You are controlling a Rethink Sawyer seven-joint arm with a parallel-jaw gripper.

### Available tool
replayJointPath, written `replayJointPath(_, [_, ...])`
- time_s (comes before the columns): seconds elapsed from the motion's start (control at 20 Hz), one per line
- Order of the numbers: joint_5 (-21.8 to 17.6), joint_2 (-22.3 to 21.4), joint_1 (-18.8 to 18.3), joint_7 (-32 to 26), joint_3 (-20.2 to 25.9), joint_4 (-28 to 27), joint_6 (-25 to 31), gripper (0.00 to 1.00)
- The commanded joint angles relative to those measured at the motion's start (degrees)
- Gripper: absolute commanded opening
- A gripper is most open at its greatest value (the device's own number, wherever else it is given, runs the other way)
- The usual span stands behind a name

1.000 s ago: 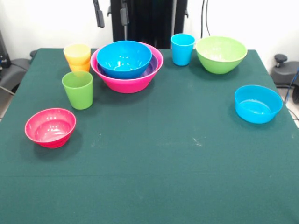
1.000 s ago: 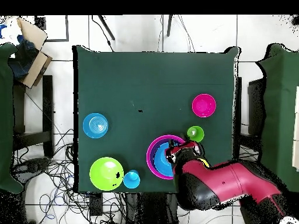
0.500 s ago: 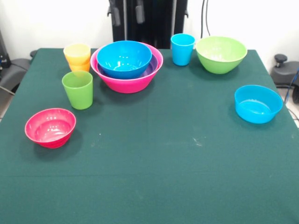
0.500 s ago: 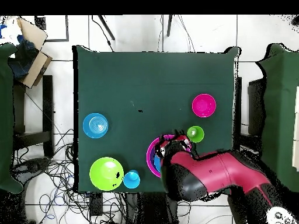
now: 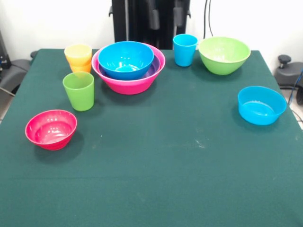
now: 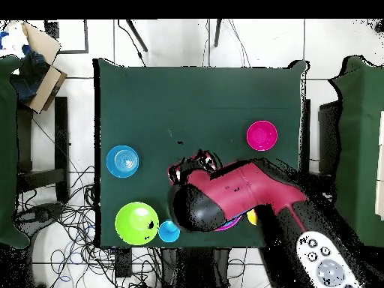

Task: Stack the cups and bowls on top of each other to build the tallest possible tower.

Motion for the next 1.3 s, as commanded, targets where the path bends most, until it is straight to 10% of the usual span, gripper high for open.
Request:
replayJointPath(0.05, [-3.04,4.62,9.36,3.81,-6.34,-8.05,6.61,1.0])
replayJointPath(1.3, [-9.15,10.52,27.17,11.04,-31.73,-4.08,-16.93,1.0])
